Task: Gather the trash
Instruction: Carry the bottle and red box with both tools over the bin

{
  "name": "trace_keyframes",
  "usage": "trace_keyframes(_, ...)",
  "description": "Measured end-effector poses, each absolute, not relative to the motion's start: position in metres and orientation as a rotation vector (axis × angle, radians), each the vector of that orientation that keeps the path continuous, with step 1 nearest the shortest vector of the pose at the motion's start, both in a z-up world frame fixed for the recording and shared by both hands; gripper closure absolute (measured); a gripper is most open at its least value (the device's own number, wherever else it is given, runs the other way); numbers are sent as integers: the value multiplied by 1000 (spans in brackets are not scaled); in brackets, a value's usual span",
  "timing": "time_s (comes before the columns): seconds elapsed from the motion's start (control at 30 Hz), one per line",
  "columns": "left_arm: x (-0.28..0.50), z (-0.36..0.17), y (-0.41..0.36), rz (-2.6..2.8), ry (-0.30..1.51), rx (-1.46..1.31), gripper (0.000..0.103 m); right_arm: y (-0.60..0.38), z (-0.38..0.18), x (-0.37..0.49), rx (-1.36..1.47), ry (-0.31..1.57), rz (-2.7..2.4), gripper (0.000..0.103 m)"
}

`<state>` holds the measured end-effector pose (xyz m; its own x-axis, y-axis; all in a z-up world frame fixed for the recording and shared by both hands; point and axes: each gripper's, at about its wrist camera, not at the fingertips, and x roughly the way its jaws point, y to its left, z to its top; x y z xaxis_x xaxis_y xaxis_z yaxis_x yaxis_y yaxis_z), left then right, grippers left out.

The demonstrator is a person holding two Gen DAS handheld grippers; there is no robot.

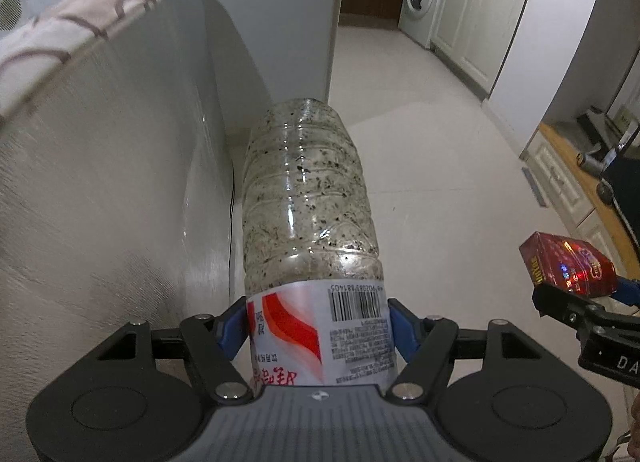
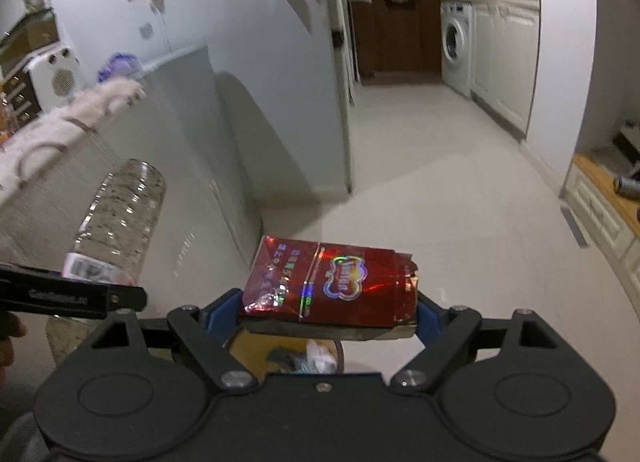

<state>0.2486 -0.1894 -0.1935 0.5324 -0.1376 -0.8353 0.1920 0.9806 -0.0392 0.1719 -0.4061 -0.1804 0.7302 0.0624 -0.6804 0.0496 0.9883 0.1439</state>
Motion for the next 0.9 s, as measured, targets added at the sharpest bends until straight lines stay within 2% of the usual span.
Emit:
trace_keyframes(0.5, 328, -287, -172, -210, 1093, 86, 32, -408, -284, 225, 256, 885, -1, 16)
trace_keyframes(0.9, 385, -431, -184, -318, 1499, 114, 33, -403, -362, 249, 328, 1036, -30, 16)
